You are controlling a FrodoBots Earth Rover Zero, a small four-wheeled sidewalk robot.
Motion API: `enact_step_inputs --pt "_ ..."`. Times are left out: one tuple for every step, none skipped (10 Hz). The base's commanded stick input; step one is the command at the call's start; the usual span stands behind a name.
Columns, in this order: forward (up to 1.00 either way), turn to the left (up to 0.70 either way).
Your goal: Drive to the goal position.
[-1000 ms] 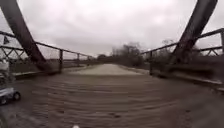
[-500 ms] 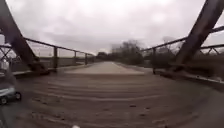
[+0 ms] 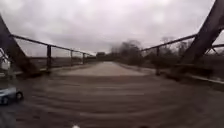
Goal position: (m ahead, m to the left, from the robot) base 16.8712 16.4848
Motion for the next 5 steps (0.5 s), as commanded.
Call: enact_step_inputs --pt "1.0 0.0" --pt "1.0 0.0" --pt "1.0 0.0" --pt "1.0 0.0" --pt "1.0 0.0"
